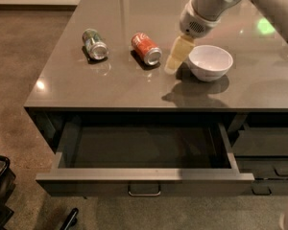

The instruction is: Place coke can into top drawer

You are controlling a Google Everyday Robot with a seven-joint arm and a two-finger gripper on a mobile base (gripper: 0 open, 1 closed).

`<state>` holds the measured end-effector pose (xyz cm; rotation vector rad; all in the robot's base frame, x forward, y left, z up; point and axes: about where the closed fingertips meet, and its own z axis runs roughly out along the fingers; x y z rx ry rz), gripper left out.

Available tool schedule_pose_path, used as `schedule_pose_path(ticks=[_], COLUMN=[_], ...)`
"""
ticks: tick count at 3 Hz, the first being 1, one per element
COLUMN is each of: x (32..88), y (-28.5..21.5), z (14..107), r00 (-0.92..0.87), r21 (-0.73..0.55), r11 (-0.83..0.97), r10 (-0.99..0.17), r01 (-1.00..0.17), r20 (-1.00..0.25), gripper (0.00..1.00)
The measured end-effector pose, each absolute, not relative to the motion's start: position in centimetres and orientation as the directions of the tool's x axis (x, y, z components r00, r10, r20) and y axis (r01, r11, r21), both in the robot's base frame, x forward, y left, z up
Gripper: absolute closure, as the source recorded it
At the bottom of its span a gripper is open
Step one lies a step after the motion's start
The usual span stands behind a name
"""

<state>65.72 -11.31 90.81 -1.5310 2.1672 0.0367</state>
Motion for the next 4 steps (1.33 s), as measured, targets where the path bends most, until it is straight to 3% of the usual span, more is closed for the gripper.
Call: schedule_pose_path(ticks=[2, 4], x=[70.2, 70.5], y=[-8.4, -9.0], z=[92.4, 92.0], r00=[-0.247, -0.290], r21=[-0.209, -0.195], r11=[0.378, 0.427], r10=[-0.848, -0.823], r01=[-0.902, -0.883], r20=[-0.470, -0.489], gripper=[0.00, 0.00])
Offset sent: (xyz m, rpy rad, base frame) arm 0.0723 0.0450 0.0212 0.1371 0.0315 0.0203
